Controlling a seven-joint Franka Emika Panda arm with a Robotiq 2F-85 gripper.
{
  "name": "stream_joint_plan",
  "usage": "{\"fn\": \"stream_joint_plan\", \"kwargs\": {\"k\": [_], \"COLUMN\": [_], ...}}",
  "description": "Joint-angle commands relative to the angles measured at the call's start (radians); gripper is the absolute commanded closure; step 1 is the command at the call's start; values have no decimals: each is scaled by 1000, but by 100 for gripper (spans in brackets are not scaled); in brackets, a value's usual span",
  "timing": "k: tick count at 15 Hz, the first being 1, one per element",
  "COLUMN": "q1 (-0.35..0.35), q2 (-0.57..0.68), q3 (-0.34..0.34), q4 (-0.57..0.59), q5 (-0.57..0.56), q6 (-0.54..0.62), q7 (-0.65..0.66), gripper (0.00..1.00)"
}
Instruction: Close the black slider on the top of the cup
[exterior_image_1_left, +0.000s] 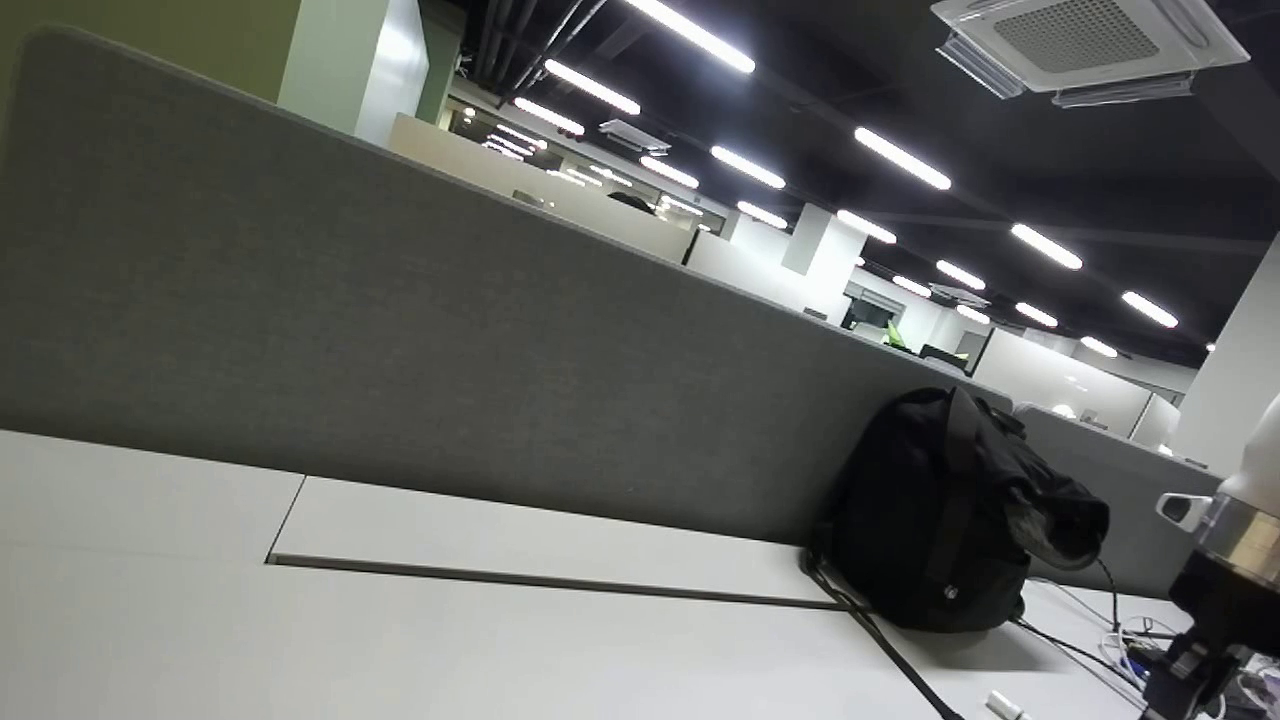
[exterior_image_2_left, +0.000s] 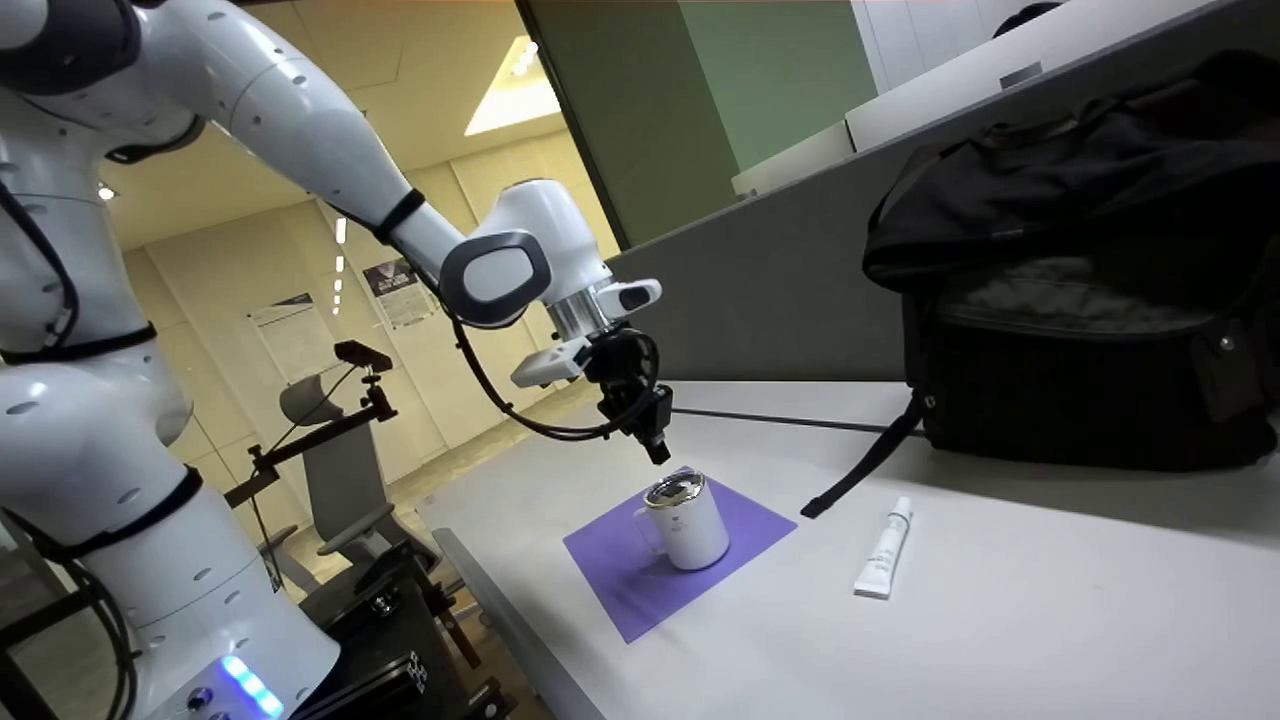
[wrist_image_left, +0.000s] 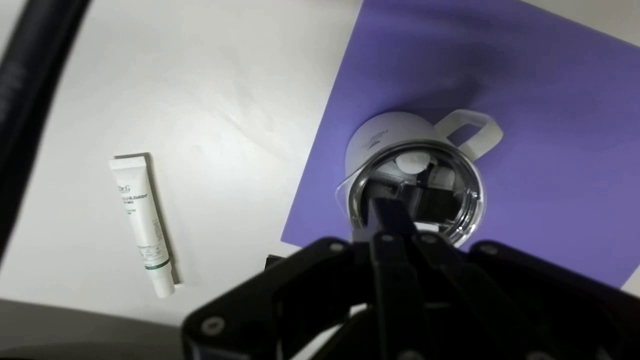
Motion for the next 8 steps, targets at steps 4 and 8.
{"fn": "stream_joint_plan", "kwargs": {"k": [4,8], "q1": [-15,-16], "q2": [73,107], "q3": [27,28], "q4": [21,27], "q5": [-48,-63], "q6": [47,90], "q7": [31,37], "gripper": [100,100]}}
